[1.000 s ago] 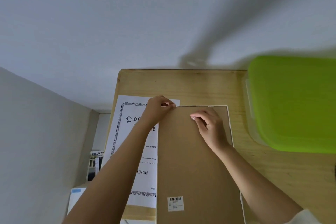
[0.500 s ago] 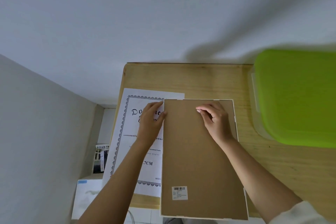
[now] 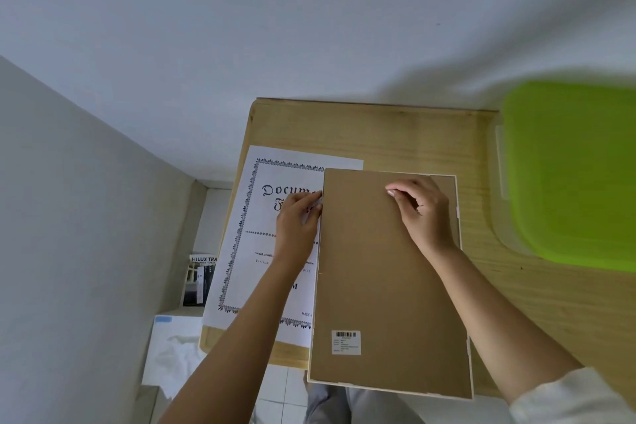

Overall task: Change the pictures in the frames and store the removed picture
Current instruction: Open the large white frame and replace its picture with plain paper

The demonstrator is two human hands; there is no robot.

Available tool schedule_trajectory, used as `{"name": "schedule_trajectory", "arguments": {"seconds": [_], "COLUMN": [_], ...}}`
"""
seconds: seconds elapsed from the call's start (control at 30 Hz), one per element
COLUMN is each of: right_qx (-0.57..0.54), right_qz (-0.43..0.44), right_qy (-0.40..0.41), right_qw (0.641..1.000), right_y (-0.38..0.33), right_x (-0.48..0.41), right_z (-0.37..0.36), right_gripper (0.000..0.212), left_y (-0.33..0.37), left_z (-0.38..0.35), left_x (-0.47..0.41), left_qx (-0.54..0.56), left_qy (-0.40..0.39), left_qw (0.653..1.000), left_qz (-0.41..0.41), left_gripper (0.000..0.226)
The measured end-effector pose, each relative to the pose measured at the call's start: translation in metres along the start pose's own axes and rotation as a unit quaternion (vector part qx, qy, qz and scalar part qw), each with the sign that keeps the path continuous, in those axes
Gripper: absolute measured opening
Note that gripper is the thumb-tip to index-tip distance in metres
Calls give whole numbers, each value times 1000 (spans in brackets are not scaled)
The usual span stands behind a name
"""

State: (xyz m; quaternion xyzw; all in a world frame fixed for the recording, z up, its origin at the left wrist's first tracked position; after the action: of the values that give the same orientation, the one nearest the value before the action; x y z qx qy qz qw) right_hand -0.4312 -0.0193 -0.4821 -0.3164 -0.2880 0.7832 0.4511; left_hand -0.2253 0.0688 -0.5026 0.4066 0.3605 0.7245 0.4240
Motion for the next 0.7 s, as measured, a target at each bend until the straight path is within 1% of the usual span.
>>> {"name": "schedule_trajectory", "arguments": {"seconds": [0.27, 0.43, 0.7], "right_qx": [2, 2, -2], "right_qz": [-15, -46, -54], "right_qy": [-12, -33, -35], "right_qw": [1000, 998, 998], "right_y": [1, 2, 0], "right_x": [-1, -2, 4], "right_z": [-4, -5, 1], "right_gripper": [10, 10, 11], "left_y": [-14, -28, -32], "left_z": [-2, -4, -11], "left_x": [49, 82, 93], "left_qx": [46, 59, 64], "left_qy": [-27, -28, -32], "left_qw": [998, 997, 997], "left_qz": [16, 30, 26], "left_gripper": [29, 31, 35]}}
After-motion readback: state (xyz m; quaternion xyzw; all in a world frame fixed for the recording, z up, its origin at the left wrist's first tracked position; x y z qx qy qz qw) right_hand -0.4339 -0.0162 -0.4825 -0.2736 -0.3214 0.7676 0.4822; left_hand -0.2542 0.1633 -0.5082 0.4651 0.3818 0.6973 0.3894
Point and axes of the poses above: each hand's wrist, its own x-axis away from the middle knuckle, its own z-axis out of the back of the hand, y = z × x, the point moved 6 cm from there along -x, towards the middle knuckle, and after that the axes turned 10 degrees about -y, right-handed, at the moved point
